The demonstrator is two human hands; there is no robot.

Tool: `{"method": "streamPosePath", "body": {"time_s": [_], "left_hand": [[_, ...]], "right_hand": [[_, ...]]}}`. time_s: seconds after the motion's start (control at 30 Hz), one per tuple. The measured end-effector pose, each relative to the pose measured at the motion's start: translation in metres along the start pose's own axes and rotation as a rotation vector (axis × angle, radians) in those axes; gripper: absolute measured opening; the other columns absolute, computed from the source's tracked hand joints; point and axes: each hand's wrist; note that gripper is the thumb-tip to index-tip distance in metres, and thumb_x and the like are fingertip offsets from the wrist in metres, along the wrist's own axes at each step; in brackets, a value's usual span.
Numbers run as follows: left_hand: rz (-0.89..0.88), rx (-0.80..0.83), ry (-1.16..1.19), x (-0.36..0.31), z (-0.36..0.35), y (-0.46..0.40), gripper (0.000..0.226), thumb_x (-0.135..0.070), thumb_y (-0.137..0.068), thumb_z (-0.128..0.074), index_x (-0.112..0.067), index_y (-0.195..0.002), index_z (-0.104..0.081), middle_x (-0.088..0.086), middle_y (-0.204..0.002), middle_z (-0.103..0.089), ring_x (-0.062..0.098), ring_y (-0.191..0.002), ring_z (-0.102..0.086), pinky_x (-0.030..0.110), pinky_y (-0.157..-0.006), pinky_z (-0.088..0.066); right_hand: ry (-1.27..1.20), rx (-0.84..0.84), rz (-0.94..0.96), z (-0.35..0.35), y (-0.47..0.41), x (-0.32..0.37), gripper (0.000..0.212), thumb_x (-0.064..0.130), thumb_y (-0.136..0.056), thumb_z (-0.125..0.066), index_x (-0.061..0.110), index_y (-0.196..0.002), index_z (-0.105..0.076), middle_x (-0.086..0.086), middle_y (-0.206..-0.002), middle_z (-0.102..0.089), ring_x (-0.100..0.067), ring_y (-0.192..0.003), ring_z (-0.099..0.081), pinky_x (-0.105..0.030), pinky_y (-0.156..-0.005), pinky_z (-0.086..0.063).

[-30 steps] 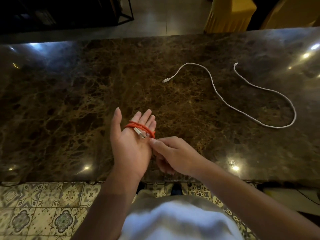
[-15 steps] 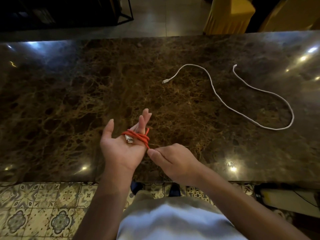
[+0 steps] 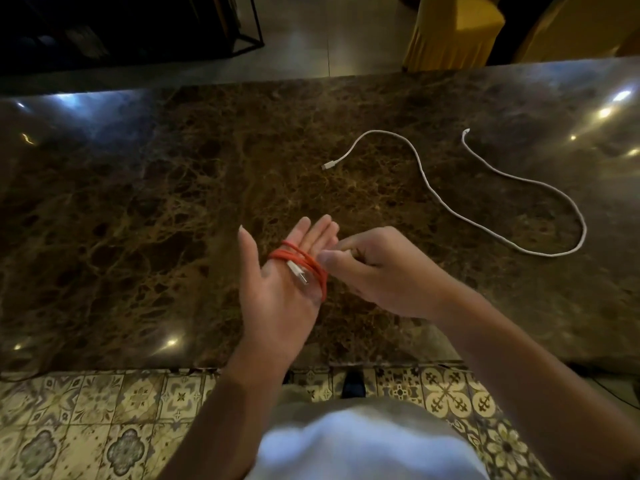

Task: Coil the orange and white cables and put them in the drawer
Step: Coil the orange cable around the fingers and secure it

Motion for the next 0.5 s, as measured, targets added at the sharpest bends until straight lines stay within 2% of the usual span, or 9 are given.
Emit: {"method": "streamPosePath", "body": {"time_s": [0.1,0.2,0.3,0.4,0.5], "left_hand": [[-0.039,0.081,-0.078,-0.001,-0.005,0.011,0.108,-0.080,-0.080,-0.044,-0.010,-0.161,-0.027,0.014,-0.163,-0.043,0.028,-0.153,-0.038,0.043,-0.127,-0.022],[-0.044,0.144,-0.170,-0.003,-0.014,0.021,0.111,-0.085,-0.080,-0.046,-0.013,-0.162,-0.025,0.008,-0.165,-0.041,0.022,-0.154,-0.037,0.040,-0.126,-0.021],[-0.026,0.127,-0.154,0.001,-0.019,0.023,0.107,-0.086,-0.084,-0.030,-0.014,-0.163,-0.024,0.005,-0.164,-0.043,0.020,-0.154,-0.037,0.041,-0.126,-0.022],[-0.036,0.070,-0.131,0.000,-0.021,0.019,0.106,-0.083,-0.082,-0.032,-0.014,-0.162,-0.027,0.005,-0.162,-0.046,0.021,-0.152,-0.039,0.043,-0.127,-0.022],[-0.018,0.063,-0.075,-0.002,-0.025,0.020,0.104,-0.082,-0.084,-0.032,-0.013,-0.162,-0.028,0.007,-0.162,-0.047,0.024,-0.152,-0.041,0.042,-0.128,-0.022]], "right_hand": [[-0.193,-0.038,-0.040,0.001,0.002,-0.009,0.053,0.030,-0.107,-0.055,-0.005,-0.067,-0.060,-0.006,-0.051,-0.056,-0.013,-0.042,-0.046,-0.020,-0.048,-0.037],[-0.296,-0.128,-0.080,-0.005,0.002,-0.014,0.047,0.032,-0.104,-0.059,0.002,-0.068,-0.062,-0.003,-0.052,-0.061,-0.015,-0.041,-0.050,-0.020,-0.046,-0.039],[-0.113,-0.318,-0.071,-0.020,0.002,-0.011,0.037,0.035,-0.100,-0.066,0.012,-0.071,-0.066,0.000,-0.057,-0.065,-0.010,-0.046,-0.058,-0.023,-0.047,-0.046],[0.134,-0.494,-0.038,-0.037,0.002,-0.008,0.034,0.049,-0.095,-0.063,0.019,-0.079,-0.061,0.006,-0.064,-0.064,-0.011,-0.055,-0.061,-0.036,-0.053,-0.054],[0.205,-0.552,-0.004,-0.041,0.005,-0.005,0.029,0.050,-0.094,-0.061,0.020,-0.092,-0.064,0.011,-0.068,-0.064,-0.006,-0.056,-0.060,-0.034,-0.053,-0.054]]}}
Point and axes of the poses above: each hand's wrist, its own y-axis away from the middle knuckle, its own z-axis out of the back of the hand, x = y × z
